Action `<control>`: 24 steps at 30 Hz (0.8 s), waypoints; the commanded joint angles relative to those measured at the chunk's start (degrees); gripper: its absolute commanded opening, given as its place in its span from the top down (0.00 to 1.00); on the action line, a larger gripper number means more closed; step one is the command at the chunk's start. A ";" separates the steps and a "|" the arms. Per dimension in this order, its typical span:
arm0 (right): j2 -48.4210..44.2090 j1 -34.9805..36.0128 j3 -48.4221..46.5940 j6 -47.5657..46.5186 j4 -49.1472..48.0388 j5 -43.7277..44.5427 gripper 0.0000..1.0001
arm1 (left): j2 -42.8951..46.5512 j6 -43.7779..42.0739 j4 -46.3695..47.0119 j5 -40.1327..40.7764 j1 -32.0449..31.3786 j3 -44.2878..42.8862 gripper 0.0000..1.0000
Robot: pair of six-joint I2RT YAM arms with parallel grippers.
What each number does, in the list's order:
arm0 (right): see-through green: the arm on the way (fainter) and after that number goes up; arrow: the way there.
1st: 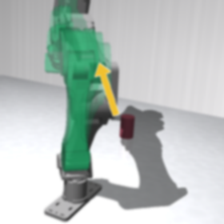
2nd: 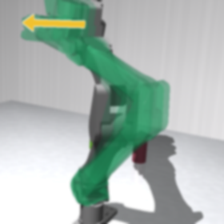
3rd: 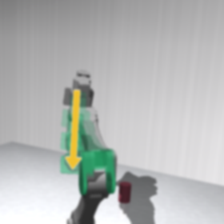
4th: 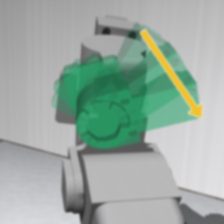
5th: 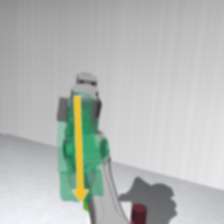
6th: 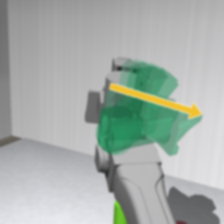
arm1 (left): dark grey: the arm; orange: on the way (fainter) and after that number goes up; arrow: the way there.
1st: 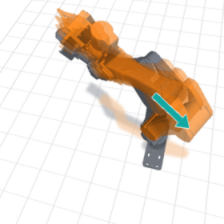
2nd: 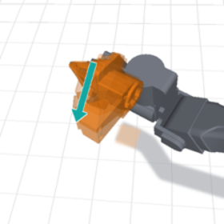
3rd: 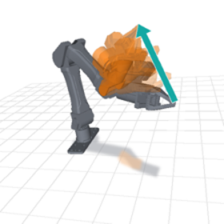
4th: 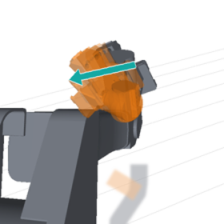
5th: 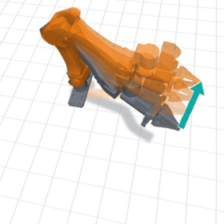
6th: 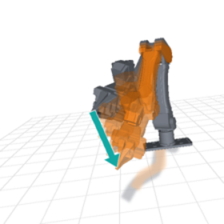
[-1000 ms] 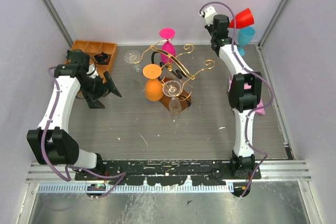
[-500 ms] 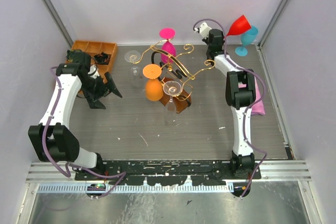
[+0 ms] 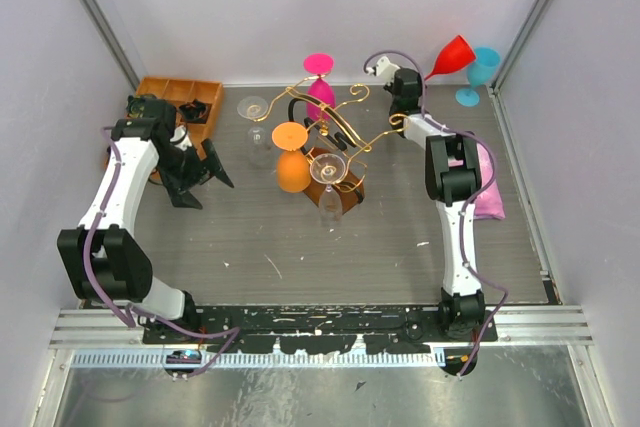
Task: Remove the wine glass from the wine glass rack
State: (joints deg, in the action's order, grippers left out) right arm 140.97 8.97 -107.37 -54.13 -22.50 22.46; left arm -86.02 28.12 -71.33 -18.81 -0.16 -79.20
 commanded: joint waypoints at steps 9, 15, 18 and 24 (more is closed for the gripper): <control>3.80 1.52 2.82 -6.60 -13.82 4.83 0.99 | -2.32 -1.92 1.05 -2.17 0.01 0.55 0.01; 6.20 1.78 3.54 -8.08 -14.40 4.86 0.99 | -2.39 -2.02 2.05 -2.66 -0.03 2.15 0.01; 7.35 1.83 2.98 -8.01 -13.01 4.76 0.99 | -2.82 -2.02 2.23 -2.74 0.07 2.33 0.01; 7.83 2.15 2.64 -7.56 -6.51 2.45 0.73 | -2.92 -2.10 2.49 -2.85 0.07 2.45 0.01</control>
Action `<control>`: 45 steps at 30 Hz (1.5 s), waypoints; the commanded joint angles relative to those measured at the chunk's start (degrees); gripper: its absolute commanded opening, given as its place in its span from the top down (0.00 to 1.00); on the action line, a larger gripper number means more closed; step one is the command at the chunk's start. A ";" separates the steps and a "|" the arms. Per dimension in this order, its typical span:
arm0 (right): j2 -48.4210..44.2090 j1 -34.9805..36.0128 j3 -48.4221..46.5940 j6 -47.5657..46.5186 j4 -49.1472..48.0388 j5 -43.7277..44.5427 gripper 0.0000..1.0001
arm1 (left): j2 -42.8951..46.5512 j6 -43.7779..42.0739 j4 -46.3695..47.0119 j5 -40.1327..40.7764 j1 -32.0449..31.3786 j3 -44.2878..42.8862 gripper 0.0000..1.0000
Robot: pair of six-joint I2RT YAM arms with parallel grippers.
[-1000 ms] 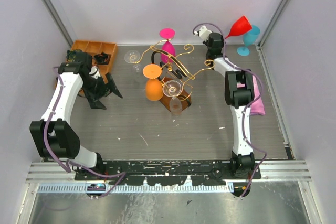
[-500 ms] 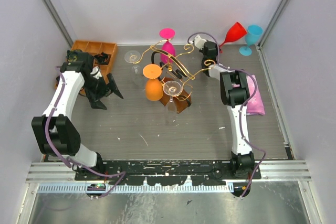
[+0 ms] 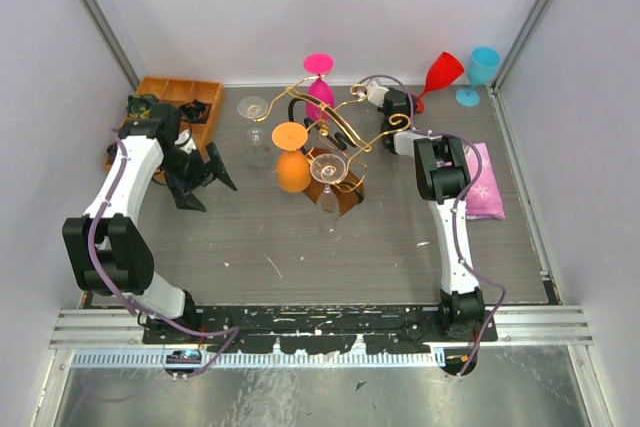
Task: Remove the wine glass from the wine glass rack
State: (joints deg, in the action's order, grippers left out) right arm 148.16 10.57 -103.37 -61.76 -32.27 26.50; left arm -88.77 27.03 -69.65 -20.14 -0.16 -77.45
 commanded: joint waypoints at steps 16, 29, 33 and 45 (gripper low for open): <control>-0.45 3.32 -4.47 4.57 18.08 -1.88 0.29 | 1.07 -0.57 1.04 -2.17 0.82 1.00 0.01; -4.89 4.20 -1.48 12.18 27.64 -4.52 0.28 | 2.23 -0.84 1.43 -3.68 1.14 1.21 0.01; -7.66 4.22 1.41 14.15 29.88 -5.49 0.28 | 2.50 -0.73 1.61 -4.19 1.15 1.16 0.01; -15.29 4.23 2.31 25.49 53.34 -11.73 0.29 | 4.13 -0.58 1.14 -4.93 1.13 0.86 0.01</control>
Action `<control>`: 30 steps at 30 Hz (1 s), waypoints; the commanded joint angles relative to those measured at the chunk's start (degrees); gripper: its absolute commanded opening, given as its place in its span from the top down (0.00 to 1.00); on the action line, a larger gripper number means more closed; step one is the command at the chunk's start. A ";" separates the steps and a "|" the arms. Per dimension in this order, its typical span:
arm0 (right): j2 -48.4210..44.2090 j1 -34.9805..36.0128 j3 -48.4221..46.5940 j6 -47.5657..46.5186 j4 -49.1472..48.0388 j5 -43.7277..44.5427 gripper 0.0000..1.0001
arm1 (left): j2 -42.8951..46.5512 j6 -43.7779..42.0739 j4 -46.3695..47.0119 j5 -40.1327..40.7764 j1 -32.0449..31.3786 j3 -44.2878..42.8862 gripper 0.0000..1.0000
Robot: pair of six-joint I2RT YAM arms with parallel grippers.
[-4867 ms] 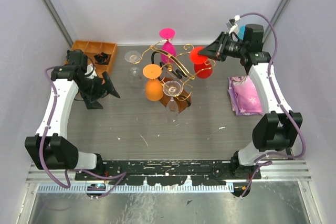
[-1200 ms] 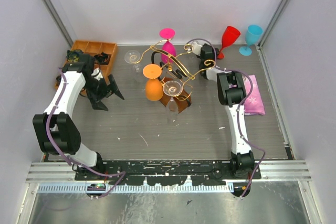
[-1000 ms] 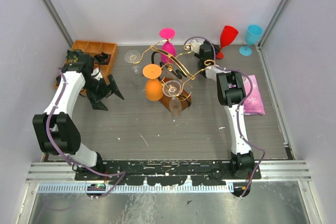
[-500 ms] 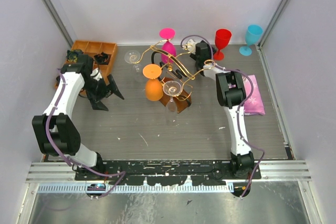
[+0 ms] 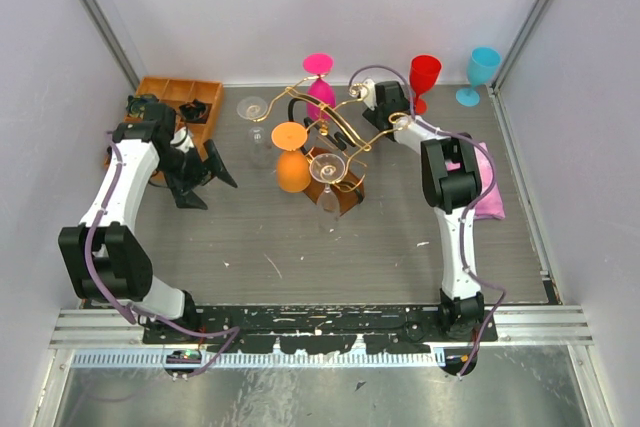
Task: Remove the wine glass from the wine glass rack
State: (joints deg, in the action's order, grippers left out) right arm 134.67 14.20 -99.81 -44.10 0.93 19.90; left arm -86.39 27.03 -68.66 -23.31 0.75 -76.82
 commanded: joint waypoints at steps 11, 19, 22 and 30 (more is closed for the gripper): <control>-8.06 -3.48 2.53 19.84 37.19 -20.80 0.26 | 3.18 -0.29 -0.22 -0.88 0.21 0.95 0.01; -10.29 -6.42 5.40 23.64 43.39 -23.96 0.26 | 4.53 0.54 -0.33 1.09 0.26 2.03 0.01; -12.42 -7.58 6.57 26.76 44.07 -27.23 0.26 | 4.89 0.87 -0.54 1.78 0.22 2.09 0.01; -24.04 -7.95 7.09 39.21 52.16 -27.74 0.29 | 5.20 1.64 -2.06 5.23 0.26 -1.02 0.01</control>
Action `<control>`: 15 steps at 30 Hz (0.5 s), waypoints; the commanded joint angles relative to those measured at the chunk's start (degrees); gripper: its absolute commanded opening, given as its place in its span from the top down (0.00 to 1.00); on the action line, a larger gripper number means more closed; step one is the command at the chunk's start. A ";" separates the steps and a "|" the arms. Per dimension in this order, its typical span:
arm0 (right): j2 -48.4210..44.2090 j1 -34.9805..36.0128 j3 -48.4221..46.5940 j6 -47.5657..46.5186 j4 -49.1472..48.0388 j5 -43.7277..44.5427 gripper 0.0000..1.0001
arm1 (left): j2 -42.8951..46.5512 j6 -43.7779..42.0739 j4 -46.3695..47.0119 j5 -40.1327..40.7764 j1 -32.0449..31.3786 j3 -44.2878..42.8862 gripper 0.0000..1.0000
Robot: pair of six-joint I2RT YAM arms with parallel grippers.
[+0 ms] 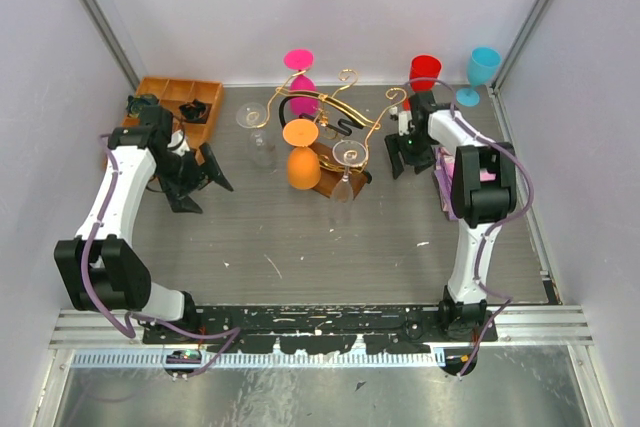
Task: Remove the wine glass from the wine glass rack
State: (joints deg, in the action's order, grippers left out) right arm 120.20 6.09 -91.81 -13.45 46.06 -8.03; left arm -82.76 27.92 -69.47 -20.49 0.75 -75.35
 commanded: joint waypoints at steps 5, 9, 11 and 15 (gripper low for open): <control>-14.93 -2.54 -5.38 16.08 12.39 6.20 0.32 | 0.73 1.88 -1.87 3.11 0.21 -5.20 0.01; -19.69 -5.11 -7.88 20.39 13.08 7.76 0.39 | 0.62 3.01 -1.83 4.43 0.28 -7.26 0.01; -21.50 -5.70 -10.90 21.87 14.14 9.90 0.42 | 0.17 3.46 -1.74 5.05 0.27 -8.89 0.01; -23.83 -5.65 -19.29 22.98 12.69 6.65 0.44 | -1.85 4.92 -1.73 5.90 0.14 -13.76 0.01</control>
State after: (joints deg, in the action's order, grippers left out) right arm 100.73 -0.25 -103.11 5.61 59.61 0.16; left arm -83.07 31.00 -71.13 -16.05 0.75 -83.90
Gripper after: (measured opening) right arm 0.573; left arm 0.990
